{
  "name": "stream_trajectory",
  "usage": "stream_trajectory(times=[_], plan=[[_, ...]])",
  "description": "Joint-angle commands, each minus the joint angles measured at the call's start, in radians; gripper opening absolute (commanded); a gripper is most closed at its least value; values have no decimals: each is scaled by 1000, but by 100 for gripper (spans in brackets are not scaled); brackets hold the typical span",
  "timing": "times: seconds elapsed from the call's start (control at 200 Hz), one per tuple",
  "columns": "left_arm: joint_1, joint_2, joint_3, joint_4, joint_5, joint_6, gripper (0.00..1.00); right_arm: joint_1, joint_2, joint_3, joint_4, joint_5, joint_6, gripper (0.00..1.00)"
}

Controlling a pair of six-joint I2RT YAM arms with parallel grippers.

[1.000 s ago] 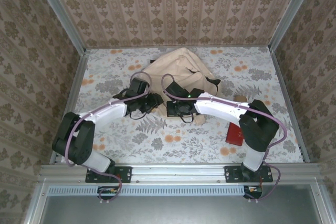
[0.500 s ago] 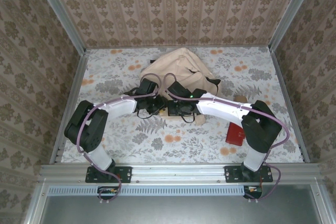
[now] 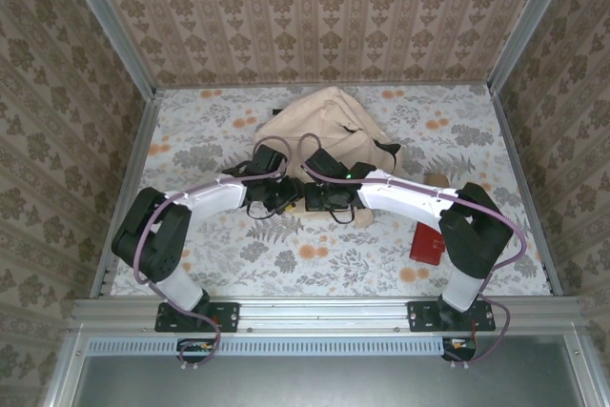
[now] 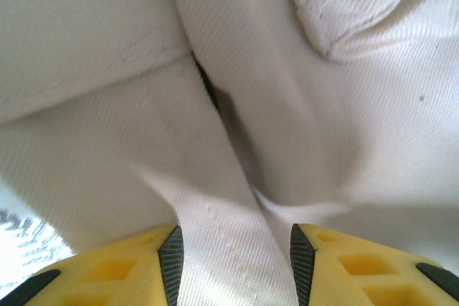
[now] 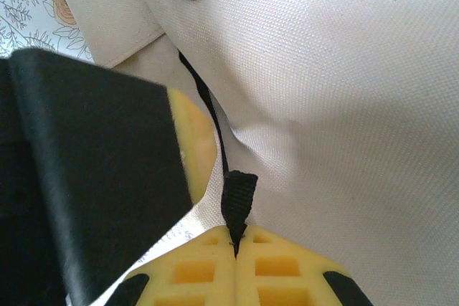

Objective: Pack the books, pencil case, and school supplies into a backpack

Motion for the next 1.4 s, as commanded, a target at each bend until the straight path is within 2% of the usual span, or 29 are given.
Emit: stream_trajectory(times=[0.0,0.315,0.665,0.755,0.93,1.195,1.395], plan=[[-8,-22,-14,-57,-18,-12,48,-3,-33,-15,14,5,20,0],[-16,32,11,-1,-17,-86,52,-1,-73,-70,73,-42,58,0],[-14,89,15,119,1,-148,46,-2,-131,-145,98,-102,109,0],[-15,100,13,144,17,-160,42,-2,-121,-150,100,-102,108,0],[-12,100,5,152,5,-167,25,-3,-122,-149,78,-67,106,0],[1,65,-1,100,-63,-135,0,0,-173,-117,-79,141,48,0],[19,36,-16,82,-83,-114,0,0,-191,-95,-165,257,17,0]])
